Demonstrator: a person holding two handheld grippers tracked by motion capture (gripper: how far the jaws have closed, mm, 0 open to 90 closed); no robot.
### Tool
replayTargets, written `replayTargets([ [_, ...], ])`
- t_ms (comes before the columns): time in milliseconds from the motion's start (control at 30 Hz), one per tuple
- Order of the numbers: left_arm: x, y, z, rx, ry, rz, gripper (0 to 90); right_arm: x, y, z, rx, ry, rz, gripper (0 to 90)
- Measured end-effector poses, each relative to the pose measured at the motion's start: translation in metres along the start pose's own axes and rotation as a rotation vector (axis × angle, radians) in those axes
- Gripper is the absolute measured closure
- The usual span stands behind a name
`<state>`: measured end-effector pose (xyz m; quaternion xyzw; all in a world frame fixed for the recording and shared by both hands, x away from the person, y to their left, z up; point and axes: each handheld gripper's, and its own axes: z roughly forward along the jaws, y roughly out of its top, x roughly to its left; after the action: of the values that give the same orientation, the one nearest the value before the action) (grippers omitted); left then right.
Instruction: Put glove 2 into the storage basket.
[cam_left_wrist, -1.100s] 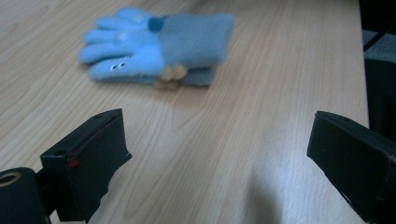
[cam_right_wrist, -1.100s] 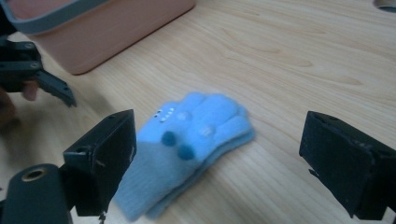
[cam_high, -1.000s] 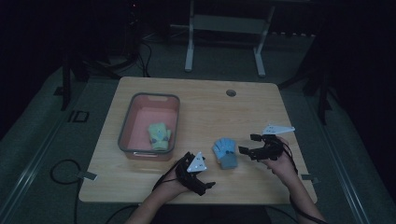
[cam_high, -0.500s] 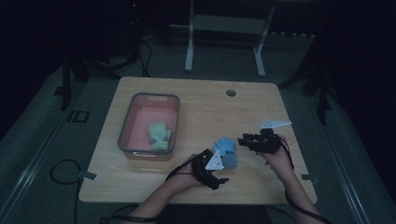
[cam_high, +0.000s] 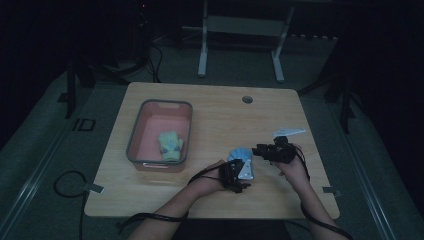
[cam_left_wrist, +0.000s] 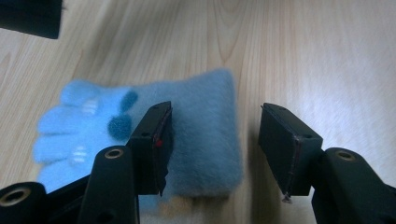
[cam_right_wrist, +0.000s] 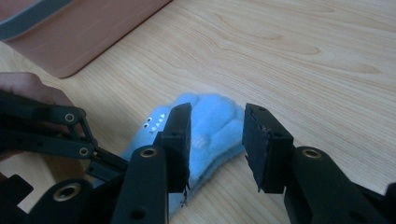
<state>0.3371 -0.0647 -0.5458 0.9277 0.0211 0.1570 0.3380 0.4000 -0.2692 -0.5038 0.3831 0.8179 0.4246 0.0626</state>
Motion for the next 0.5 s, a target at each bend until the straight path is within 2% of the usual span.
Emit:
replayTargets([
  [67,0.003,-0.002,0.000,-0.005,0.020,-0.008,55.2,-0.001,-0.001,0.001,0.004,0.000,0.002,62.3],
  [200,0.008,-0.007,0.000,-0.031,0.015,-0.043,68.6,-0.002,-0.004,0.004,0.014,-0.003,0.020,62.1],
  [267,0.009,-0.009,-0.001,-0.041,0.010,-0.054,70.1,-0.002,-0.004,0.005,0.018,-0.001,0.022,61.2],
  [333,0.011,-0.010,-0.001,-0.044,0.002,-0.055,73.4,-0.001,-0.006,0.011,0.033,0.004,0.037,54.8],
  [500,0.013,-0.011,-0.001,-0.047,-0.015,-0.052,74.8,-0.001,-0.008,0.023,0.059,-0.022,0.066,46.0],
])
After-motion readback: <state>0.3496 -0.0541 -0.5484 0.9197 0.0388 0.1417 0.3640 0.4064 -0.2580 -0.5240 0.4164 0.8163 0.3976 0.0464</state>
